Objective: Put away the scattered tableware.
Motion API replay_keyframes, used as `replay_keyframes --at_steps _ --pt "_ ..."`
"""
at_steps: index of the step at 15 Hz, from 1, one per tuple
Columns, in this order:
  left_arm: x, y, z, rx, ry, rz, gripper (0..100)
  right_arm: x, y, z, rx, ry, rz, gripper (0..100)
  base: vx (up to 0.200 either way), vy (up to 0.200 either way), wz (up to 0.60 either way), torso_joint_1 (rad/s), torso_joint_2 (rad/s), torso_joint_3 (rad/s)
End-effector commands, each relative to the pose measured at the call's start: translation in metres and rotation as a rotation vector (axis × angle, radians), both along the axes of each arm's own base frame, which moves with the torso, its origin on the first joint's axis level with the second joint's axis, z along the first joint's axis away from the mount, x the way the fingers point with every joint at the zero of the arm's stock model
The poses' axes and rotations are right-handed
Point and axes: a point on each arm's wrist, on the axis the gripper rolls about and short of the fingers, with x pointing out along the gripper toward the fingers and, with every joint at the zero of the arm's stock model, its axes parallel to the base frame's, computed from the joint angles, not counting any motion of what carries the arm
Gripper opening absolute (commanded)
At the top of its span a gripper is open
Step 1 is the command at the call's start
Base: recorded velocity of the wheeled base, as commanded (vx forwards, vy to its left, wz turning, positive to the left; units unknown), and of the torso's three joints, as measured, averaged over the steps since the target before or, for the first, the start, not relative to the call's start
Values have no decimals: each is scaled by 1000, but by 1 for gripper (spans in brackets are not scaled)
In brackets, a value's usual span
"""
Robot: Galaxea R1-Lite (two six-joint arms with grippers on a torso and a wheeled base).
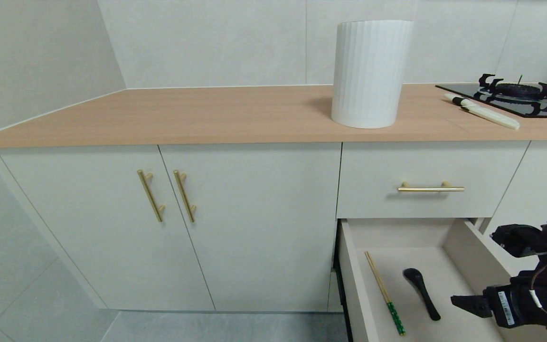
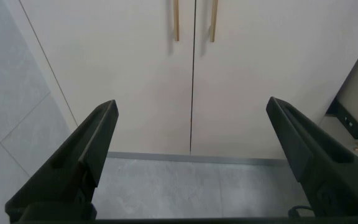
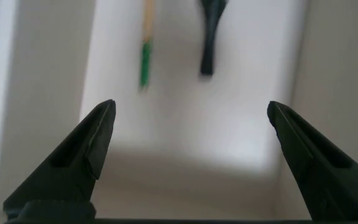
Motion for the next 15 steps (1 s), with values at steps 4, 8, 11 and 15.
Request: replay_keyframes --at_steps 4,8,11,15 --pt "0 0 0 1 0 1 100 -18 4 24 12 -68 47 100 -200 0 0 2 2 4" --pt "0 0 0 -1 0 -1 100 -26 8 20 -1 -13 88 100 -100 0 0 -4 0 2" --pt "0 0 0 -2 0 1 100 -36 9 16 -43 67 176 100 0 0 0 0 0 0" --pt "0 0 0 -2 0 -1 100 -58 5 9 -94 226 386 100 0 0 0 0 0 0"
